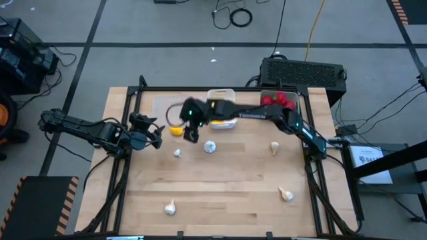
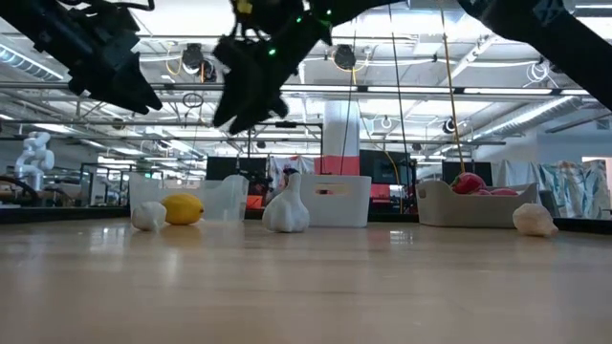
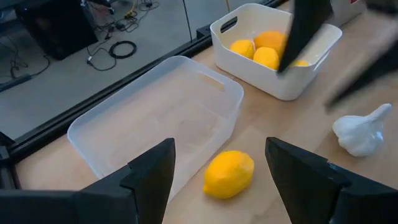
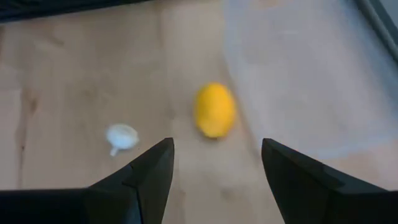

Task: Sort produce into baskets
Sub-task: Put the yellow lemon into the white bin

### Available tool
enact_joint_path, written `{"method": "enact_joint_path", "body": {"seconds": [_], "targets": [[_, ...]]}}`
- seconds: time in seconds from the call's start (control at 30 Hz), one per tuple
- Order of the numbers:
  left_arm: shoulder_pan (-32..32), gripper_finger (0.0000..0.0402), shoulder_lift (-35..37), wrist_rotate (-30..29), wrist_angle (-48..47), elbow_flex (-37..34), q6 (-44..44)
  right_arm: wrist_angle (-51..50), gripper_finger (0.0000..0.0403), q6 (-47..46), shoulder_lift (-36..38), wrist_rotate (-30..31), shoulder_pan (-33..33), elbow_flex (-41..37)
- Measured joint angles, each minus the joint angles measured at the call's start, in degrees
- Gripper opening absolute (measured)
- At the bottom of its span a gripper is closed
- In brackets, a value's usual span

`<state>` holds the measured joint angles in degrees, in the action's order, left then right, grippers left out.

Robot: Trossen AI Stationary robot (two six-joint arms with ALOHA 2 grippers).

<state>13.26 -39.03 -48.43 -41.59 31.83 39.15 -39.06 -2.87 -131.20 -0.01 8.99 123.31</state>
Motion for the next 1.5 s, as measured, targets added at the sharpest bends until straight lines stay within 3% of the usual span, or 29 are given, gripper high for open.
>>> {"method": "enact_joint_path", "body": {"seconds": [0.13, 0.3, 0.4, 0.63, 0.87, 1.0, 1.5], "targets": [[0.0, 0.0255, 0.0, -0.6, -0.1, 0.0, 0.6, 15.6, 0.0233, -0.8, 0.0, 1.5, -2.8, -8.4], [0.0, 0.0255, 0.0, -0.7, -0.1, 0.0, 0.6, 34.4, 0.0233, 0.7, 0.0, 8.3, -3.9, -17.8], [0.0, 0.0255, 0.0, -0.7, -0.1, 0.0, 0.9, 41.5, 0.0233, -0.2, 0.0, 9.0, -3.8, -21.6], [0.0, 0.0255, 0.0, -0.8, -0.1, 0.0, 0.9, 46.5, 0.0233, -1.7, -0.3, 9.0, -3.9, -26.1], [-0.1, 0.0255, 0.0, -0.9, 0.1, 0.0, 0.7, 52.0, 0.0233, -0.7, -4.7, 9.4, -4.6, -25.9], [-0.1, 0.0255, 0.0, -0.9, -0.1, 0.0, 0.5, 52.6, 0.0233, 0.9, -5.2, 13.9, -4.7, -25.9], [-0.1, 0.0255, 0.0, -1.2, -1.0, 0.0, 0.6, 58.7, 0.0233, 2.1, -7.8, 13.5, -3.7, -25.8]]}}
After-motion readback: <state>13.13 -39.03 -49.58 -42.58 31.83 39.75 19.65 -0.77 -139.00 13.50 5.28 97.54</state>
